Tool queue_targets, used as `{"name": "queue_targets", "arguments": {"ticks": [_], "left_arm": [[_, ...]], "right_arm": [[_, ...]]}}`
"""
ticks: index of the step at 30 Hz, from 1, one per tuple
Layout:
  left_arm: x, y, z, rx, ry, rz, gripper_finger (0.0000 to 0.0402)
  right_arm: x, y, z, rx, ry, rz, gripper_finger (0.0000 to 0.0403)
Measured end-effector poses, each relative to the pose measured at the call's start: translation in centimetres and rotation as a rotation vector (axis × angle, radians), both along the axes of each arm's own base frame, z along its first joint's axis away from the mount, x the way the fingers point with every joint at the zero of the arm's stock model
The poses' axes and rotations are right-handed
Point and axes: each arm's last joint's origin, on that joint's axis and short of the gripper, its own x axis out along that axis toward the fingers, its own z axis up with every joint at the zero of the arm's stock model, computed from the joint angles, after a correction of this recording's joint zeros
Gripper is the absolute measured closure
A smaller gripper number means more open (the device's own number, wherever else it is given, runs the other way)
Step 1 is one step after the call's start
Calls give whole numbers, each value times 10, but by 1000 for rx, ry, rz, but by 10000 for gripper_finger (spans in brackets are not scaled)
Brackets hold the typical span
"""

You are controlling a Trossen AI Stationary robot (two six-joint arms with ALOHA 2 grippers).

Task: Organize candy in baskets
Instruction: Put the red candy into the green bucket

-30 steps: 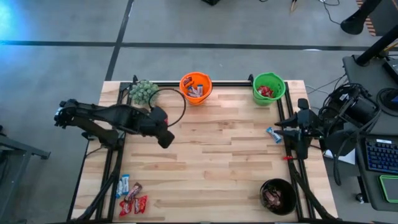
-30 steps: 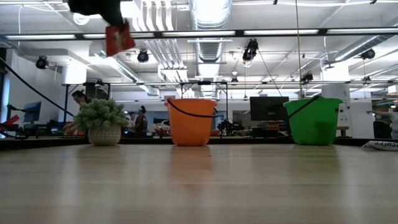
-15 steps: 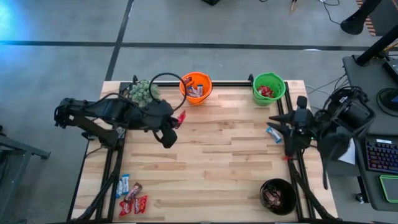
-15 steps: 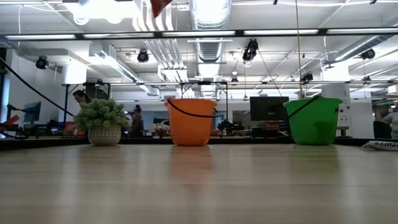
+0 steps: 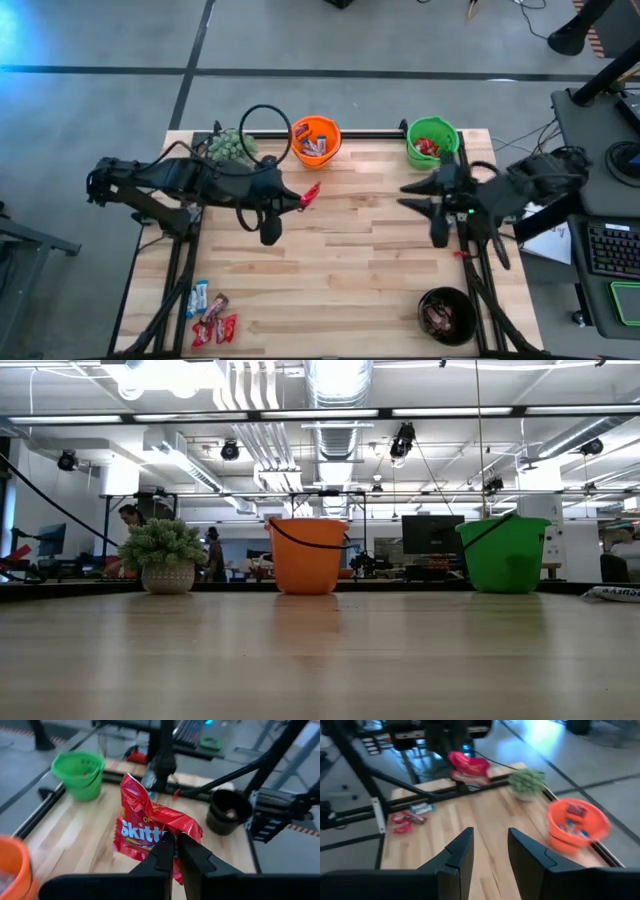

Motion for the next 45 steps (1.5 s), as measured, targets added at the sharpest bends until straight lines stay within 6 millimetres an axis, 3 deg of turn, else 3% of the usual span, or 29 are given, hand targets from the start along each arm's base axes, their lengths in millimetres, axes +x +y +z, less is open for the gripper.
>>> {"name": "queue_targets", "arguments": {"ticks": [8,15,22,28,35,45], "left_arm": [[1,-2,10,58,-91,-107,401],[-7,-2,21,98,-161,-195,401],[-14,-4,28,80,-207,-324,401],[-16,-5,30,87,-231,-374,401],[-13,-6,28,70,-227,-431,401],[-9,-4,32,86,-283,-458,401]], "right_arm": [[49,-7,-13,-93,51,63,294],[80,8,-28,-187,90,254,306],[107,7,-33,-215,37,245,303],[115,-1,-32,-219,7,214,298],[122,-4,-21,-185,-129,328,298],[124,-13,-21,-197,-127,333,298]]}}
